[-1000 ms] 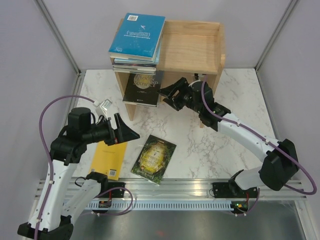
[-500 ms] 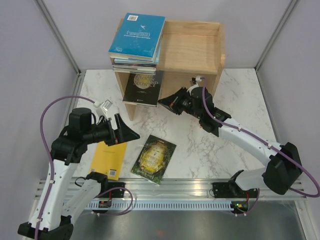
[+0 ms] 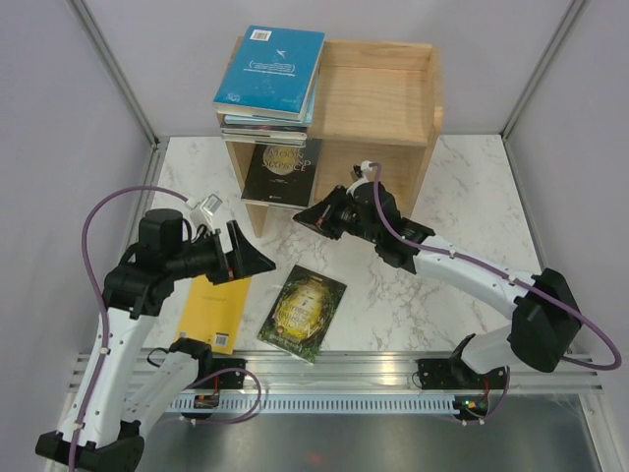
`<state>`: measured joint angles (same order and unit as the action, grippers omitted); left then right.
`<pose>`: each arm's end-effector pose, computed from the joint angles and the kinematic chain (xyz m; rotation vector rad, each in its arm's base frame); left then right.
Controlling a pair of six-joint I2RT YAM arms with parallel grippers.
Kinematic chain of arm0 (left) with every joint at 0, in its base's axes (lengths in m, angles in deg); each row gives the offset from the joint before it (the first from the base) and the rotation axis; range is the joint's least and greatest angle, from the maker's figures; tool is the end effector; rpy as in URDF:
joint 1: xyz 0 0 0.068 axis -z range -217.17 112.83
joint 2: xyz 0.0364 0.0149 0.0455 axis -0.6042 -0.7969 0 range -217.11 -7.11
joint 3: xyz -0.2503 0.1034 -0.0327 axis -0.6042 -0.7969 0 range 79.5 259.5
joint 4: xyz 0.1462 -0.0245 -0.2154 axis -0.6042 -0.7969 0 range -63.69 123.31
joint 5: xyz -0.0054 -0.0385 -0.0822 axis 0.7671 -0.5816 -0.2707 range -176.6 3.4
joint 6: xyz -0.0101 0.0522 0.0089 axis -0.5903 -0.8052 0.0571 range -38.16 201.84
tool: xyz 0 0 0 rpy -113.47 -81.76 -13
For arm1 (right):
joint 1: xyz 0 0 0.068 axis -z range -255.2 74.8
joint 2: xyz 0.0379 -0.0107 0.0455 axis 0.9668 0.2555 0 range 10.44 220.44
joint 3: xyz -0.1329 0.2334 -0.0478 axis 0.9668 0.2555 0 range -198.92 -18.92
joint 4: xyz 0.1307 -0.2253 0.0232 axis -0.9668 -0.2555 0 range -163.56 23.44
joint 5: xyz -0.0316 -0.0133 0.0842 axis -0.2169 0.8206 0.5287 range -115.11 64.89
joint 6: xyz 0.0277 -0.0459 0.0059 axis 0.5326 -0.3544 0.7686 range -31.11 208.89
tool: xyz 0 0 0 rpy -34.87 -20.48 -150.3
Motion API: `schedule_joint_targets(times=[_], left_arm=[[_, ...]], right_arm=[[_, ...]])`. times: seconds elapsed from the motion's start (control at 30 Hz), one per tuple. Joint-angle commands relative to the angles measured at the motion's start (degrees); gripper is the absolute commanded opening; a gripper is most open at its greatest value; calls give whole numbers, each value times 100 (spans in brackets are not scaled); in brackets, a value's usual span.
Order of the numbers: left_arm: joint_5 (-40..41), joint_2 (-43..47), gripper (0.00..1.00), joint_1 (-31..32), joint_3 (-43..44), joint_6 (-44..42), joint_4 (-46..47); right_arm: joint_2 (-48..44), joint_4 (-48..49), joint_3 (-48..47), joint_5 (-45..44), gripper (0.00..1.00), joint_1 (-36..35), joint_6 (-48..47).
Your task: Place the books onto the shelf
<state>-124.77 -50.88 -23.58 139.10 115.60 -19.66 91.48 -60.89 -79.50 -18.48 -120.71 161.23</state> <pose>0.1212 -0.0520 0.3591 -0.0134 2.3170 -1.1791 0.2320 0.2419 0.3168 0.4009 2.0898 1.4661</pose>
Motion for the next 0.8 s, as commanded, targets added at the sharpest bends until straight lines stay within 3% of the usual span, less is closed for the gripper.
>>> schedule_joint_targets(times=[0.0, 0.77], left_arm=[[64, -53, 100, -22, 35, -150, 191], [20, -273, 100, 30, 79, -247, 235]], right_arm=[[219, 57, -279, -13, 0, -1, -115], [1266, 136, -1255, 233, 0, 333, -185]])
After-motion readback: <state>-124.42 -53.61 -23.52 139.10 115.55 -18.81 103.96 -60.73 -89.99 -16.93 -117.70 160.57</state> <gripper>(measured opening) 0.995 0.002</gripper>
